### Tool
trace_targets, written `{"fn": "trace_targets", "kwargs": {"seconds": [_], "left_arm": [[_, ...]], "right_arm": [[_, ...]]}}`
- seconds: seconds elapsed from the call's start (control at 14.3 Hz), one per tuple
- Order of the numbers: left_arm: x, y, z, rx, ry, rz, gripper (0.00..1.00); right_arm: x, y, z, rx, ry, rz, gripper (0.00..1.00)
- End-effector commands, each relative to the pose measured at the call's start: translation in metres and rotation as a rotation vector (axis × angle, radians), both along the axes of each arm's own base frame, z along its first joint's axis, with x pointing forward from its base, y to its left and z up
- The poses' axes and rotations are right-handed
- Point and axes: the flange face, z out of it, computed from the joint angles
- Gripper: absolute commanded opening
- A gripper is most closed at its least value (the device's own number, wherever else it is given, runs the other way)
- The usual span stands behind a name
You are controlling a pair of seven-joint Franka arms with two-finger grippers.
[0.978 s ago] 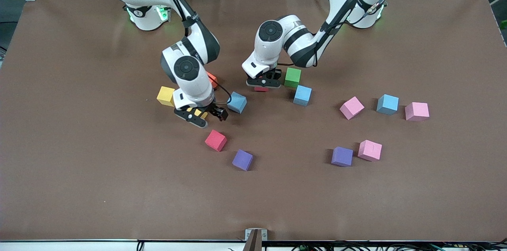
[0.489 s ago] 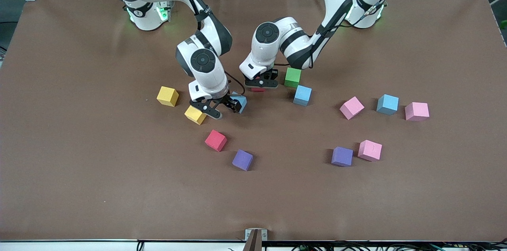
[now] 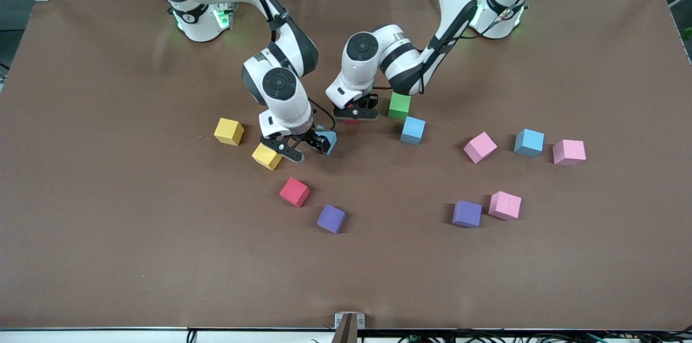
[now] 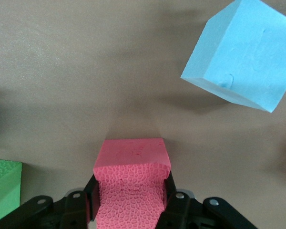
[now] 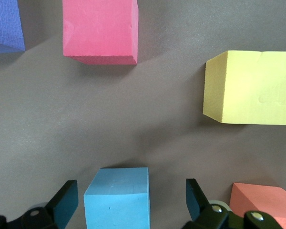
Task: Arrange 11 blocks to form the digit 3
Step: 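Lift the red cube with the left gripper while the right gripper grasps blue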
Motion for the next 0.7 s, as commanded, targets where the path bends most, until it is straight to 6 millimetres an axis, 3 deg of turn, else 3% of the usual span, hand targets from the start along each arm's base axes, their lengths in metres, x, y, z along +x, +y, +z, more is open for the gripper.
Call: {"fn": "trace_targets", "kwargs": {"seconds": [0.0, 0.14, 0.21, 0.28, 0.49, 0.63], "left_arm": [[-0.001, -0.005, -0.004, -0.003, -0.008, -0.019, 0.32], [-0.002, -0.004, -0.006, 0.0, -0.004, -0.019, 0.46], [-0.002, -0.004, -0.007, 0.001, -0.003, -0.016, 0.59], [-0.002, -0.004, -0.008, 0.001, -0.001, -0.016, 0.98], [0.003, -0.003, 0.002, -0.006, -0.014, 0.003, 1.0], [0.011, 0.001, 0.028, -0.021, -0.046, 0.02, 1.0]], "right_arm": [[0.005, -0.003, 0.0, 0.016, -0.003, -0.02, 1.0], [0.007, -0.006, -0.001, 0.014, -0.003, -0.019, 1.0], [0.005, -0.004, -0.005, 0.012, 0.001, -0.016, 1.0], [0.004, -0.004, -0.007, 0.01, 0.003, -0.016, 1.0], [0.002, 0.001, -0.018, 0.034, 0.018, -0.04, 1.0], [0.002, 0.009, -0.035, 0.056, 0.053, -0.058, 1.0]]}}
